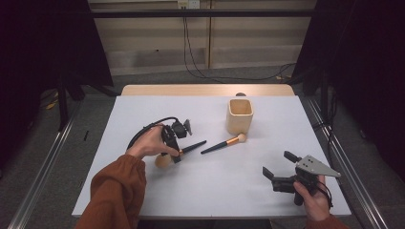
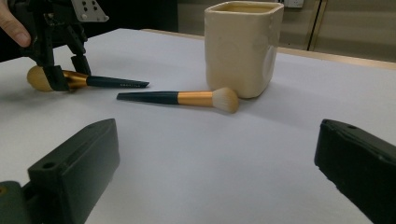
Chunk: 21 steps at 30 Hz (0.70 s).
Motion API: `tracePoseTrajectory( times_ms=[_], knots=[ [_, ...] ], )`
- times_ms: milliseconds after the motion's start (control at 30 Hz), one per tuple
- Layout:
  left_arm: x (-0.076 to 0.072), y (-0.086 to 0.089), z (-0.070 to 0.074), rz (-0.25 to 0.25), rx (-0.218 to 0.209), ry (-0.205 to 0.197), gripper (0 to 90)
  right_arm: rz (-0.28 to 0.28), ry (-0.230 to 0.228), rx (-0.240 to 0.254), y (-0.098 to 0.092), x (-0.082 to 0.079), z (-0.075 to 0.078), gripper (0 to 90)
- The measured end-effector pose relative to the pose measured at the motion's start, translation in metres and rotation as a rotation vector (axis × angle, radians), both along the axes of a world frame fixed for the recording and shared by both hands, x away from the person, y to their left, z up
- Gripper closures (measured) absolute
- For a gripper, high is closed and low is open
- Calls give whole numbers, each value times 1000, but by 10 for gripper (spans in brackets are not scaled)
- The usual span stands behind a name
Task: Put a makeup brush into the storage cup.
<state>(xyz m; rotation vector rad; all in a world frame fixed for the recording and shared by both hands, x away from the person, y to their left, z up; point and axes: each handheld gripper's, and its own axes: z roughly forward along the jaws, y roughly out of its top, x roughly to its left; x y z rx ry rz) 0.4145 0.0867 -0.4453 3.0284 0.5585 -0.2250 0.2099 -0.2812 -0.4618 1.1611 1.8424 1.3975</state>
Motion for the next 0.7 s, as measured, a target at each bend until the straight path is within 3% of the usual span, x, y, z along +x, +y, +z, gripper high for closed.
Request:
tracePoseTrajectory(
  times_ms=[167,233,333,367,700],
  knots=[
    [-3,-4,-1,-22,31,-41,486,2,1,-3,0,0,0,0],
    [-6,-6,-1,-53,53,-59,485,3,1,-1,0,0,0,0],
    [-6,-8,-1,-52,73,-61,501,8,3,-8,1,0,-1,0],
    [-6,-8,-1,-62,83,-66,547,8,4,-8,1,0,-1,0],
    [-7,-7,-1,-56,79,-62,653,8,8,-7,2,0,-1,0]
  ],
)
